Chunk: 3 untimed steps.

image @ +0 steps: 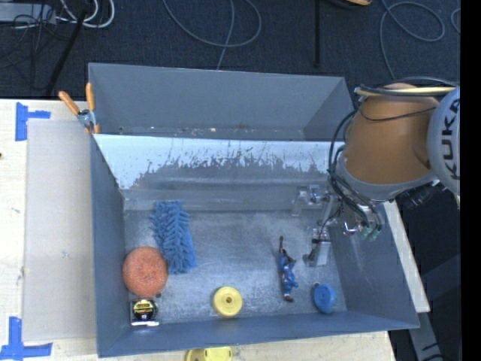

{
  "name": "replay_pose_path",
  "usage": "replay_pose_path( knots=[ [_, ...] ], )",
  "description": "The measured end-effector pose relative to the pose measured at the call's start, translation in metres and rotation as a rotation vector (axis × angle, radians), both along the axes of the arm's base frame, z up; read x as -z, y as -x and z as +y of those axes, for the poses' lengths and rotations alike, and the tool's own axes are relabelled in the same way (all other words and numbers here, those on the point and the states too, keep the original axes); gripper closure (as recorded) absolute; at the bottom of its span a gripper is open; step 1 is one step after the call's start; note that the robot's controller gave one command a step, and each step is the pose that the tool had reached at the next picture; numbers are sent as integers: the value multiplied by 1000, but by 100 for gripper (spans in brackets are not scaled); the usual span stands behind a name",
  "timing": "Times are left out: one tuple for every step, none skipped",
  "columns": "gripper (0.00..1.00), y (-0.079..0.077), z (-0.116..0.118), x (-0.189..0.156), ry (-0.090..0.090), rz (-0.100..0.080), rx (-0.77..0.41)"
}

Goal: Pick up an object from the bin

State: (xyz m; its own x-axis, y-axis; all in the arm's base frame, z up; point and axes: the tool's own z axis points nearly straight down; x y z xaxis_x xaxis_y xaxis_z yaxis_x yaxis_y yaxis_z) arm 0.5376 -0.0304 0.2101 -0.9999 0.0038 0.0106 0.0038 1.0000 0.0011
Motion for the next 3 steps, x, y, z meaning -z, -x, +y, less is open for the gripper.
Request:
replay_pose_path(
  knots=[
    [0, -2, 0, -4, 1, -8, -1],
    [0, -7, 0, 47, 0, -16, -255],
    [0, -11, 1, 77, -4, -5, -442]
  ],
)
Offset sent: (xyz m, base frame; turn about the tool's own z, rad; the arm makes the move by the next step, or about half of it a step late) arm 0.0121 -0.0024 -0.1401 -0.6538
